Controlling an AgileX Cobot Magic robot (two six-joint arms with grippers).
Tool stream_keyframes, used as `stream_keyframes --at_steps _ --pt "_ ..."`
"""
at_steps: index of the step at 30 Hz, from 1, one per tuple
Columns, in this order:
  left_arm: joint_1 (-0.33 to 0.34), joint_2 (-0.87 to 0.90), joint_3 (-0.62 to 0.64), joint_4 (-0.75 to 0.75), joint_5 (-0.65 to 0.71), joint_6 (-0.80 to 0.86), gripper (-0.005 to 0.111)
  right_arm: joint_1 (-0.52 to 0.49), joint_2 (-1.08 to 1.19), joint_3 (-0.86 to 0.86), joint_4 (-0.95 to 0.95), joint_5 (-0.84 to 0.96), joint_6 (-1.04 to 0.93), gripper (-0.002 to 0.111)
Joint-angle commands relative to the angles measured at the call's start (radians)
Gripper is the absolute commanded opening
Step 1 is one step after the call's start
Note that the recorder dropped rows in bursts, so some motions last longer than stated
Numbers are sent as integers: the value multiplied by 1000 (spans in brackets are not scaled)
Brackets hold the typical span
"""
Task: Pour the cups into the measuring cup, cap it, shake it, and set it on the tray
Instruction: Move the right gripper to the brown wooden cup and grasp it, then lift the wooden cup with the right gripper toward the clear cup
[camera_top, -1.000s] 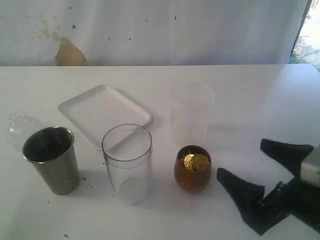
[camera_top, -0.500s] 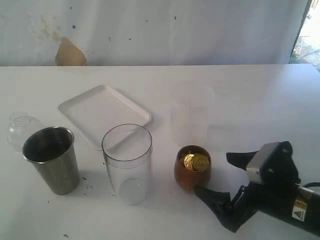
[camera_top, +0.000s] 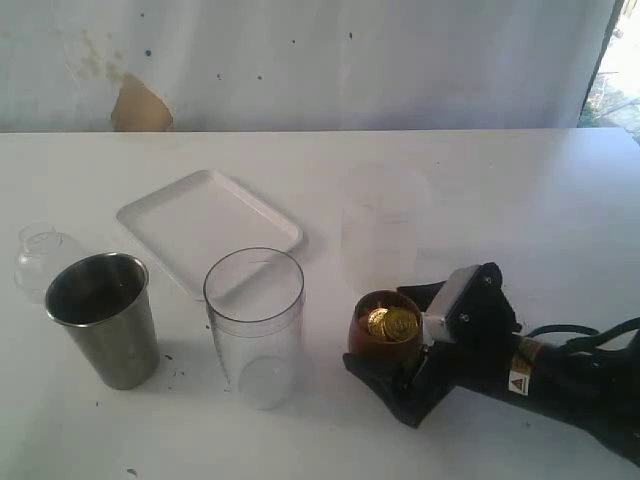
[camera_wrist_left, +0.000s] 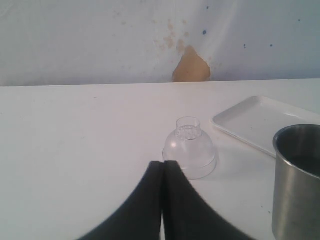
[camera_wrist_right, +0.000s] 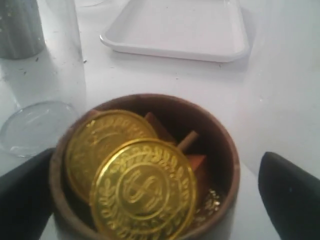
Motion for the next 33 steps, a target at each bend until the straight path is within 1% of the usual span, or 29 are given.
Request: stream_keyframes --at_steps 1,7,10,15,33 --pt "-4 -3 4 -6 -11 0 0 2 27 -29 1 -15 25 98" --pt "-4 -3 4 -6 -11 0 0 2 65 -56 -7 -15 41 98" --pt "-4 -3 4 -6 -11 0 0 19 66 -76 -4 -15 79 98" --pt "-4 -3 4 -6 -11 0 0 42 81 -96 1 -15 79 98" --pt "-4 -3 4 -6 -11 0 0 42 83 -100 -2 -15 82 98"
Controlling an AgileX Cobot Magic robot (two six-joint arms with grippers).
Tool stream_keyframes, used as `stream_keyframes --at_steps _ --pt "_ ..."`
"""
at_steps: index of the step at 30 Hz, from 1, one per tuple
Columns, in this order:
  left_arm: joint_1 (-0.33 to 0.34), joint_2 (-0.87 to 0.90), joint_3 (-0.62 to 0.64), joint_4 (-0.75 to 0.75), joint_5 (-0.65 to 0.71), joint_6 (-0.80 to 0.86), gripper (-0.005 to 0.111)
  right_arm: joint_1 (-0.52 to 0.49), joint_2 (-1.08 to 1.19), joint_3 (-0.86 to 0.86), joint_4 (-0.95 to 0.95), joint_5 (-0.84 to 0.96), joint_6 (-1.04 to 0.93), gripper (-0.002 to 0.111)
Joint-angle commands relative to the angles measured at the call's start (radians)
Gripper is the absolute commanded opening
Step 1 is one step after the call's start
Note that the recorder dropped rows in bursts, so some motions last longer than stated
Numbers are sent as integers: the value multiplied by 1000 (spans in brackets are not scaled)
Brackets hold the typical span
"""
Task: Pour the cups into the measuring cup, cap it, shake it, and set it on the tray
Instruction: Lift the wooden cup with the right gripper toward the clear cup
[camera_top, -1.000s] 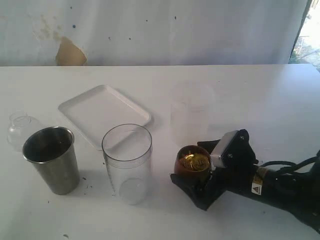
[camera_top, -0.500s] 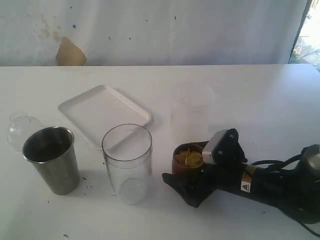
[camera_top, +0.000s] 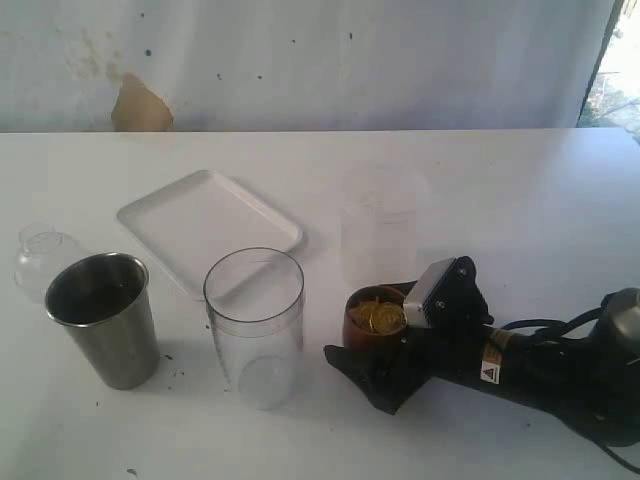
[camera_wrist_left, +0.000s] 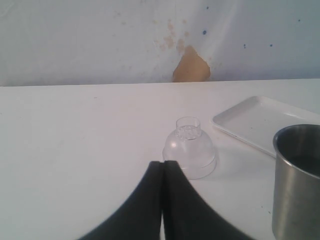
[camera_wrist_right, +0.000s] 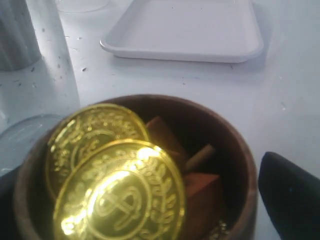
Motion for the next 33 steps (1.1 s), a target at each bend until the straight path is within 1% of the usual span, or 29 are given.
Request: stream_keyframes --at_steps 1,9,11,12,14,19,22,23,26,30,33 --pt "-4 -3 4 -6 -11 0 0 2 3 -5 -1 -15 5 98" --pt "-4 -3 4 -6 -11 0 0 2 3 -5 4 -15 5 98" --pt "-4 -3 4 -6 -11 0 0 2 3 -6 6 -15 -11 94" --pt "-4 -3 4 -6 -11 0 0 2 3 -6 6 -15 -27 89" --pt "-4 -3 4 -6 -11 0 0 2 3 -6 6 -15 -57 75" --pt "-4 -3 4 -6 -11 0 0 2 3 -6 3 -15 -59 24" --pt "-4 -3 4 -6 -11 0 0 2 3 -6 3 -15 -59 2" --pt "-4 -3 4 -6 -11 0 0 2 3 -6 3 -15 -55 0" --pt "-4 -3 4 -6 -11 0 0 2 3 -6 3 -15 -45 0" --pt "-4 -3 4 -6 -11 0 0 2 -9 -6 -100 -15 -69 0" --pt "-4 -3 4 -6 -11 0 0 2 -92 -6 -114 -15 33 0"
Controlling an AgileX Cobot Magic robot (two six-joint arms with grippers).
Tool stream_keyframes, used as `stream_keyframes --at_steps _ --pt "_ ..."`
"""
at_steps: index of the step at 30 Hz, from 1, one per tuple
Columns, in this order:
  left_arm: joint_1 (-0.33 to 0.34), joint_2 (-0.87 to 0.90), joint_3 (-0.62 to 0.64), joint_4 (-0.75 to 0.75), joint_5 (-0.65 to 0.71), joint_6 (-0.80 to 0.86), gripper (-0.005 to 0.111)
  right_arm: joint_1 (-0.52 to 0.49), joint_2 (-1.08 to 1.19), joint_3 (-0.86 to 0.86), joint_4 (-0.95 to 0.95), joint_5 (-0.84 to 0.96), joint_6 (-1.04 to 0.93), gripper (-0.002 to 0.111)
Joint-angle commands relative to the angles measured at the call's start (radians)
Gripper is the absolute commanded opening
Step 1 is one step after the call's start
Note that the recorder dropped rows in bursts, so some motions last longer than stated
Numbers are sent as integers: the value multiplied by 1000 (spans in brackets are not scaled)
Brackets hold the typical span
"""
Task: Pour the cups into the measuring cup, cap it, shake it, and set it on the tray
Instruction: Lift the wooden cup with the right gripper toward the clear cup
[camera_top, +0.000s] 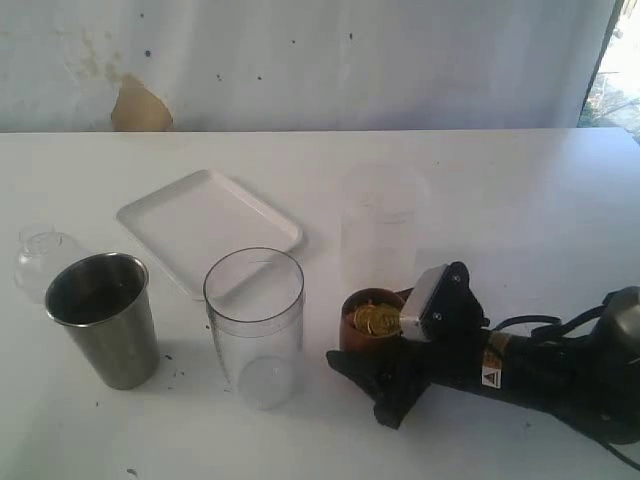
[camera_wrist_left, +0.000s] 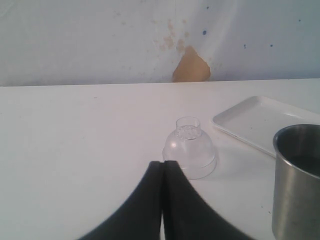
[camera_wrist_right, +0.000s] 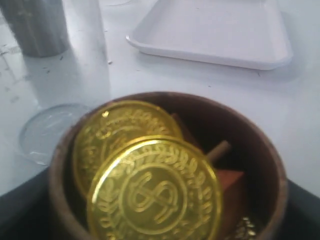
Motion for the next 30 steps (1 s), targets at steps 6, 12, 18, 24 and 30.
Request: stream_keyframes --at_steps 6,12,18,24,30 --pt "-4 -3 4 -6 -11 0 0 2 -326 -30 -1 57 285 0" --pt "-4 -3 4 -6 -11 0 0 41 -485 -198 -138 284 585 0" --pt "-4 -3 4 -6 -11 0 0 150 -472 -364 -245 483 633 0" --pt "-4 -3 4 -6 -11 0 0 171 -430 -443 -263 525 588 0" --pt "-4 -3 4 -6 -11 0 0 171 -424 -445 -376 525 444 0"
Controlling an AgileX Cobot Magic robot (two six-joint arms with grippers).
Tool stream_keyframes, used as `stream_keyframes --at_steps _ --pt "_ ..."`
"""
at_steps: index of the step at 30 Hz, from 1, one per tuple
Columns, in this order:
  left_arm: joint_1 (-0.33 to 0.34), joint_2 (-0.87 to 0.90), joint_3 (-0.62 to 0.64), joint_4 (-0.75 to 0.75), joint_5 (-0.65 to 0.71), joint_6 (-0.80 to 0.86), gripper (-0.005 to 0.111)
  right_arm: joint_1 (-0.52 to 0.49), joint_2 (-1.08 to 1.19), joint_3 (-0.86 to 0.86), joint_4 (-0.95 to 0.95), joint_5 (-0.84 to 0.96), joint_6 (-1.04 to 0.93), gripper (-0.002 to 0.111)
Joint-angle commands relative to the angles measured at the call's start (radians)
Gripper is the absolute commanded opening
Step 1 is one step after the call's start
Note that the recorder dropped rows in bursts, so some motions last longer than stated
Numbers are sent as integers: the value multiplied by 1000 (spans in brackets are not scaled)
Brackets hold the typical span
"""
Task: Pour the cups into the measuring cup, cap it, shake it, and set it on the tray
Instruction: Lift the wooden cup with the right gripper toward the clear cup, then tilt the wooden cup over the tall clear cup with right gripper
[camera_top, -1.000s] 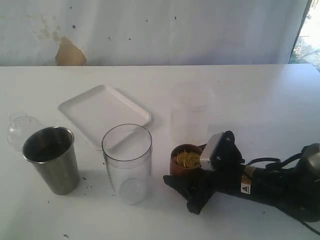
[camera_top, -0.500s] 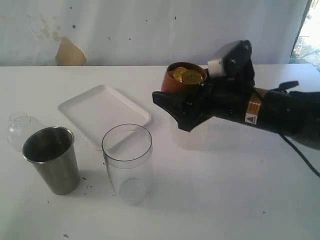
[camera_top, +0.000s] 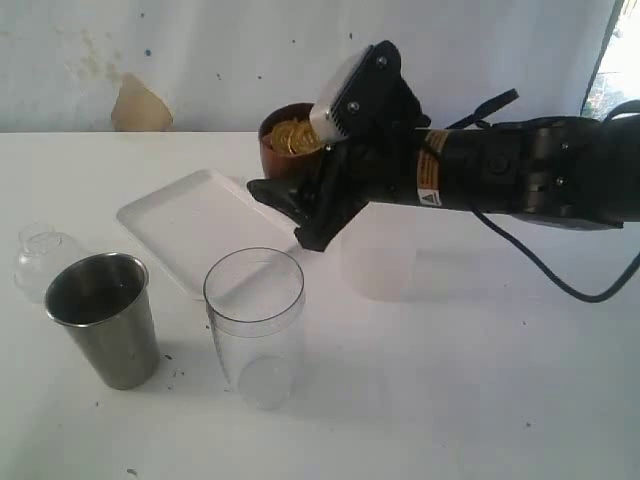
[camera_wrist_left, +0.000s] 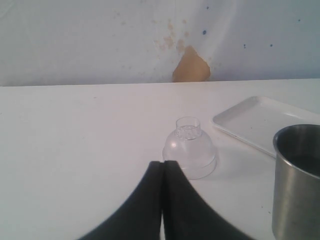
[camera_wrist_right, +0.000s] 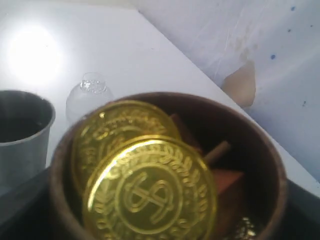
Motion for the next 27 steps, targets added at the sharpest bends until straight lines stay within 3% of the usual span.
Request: stream_keyframes --at_steps 1,27 --pt "-4 -3 4 -6 -11 0 0 1 -2 -10 -78 -12 -92 0" --pt "-4 -3 4 -6 -11 0 0 1 -2 -10 -133 -2 -518 0"
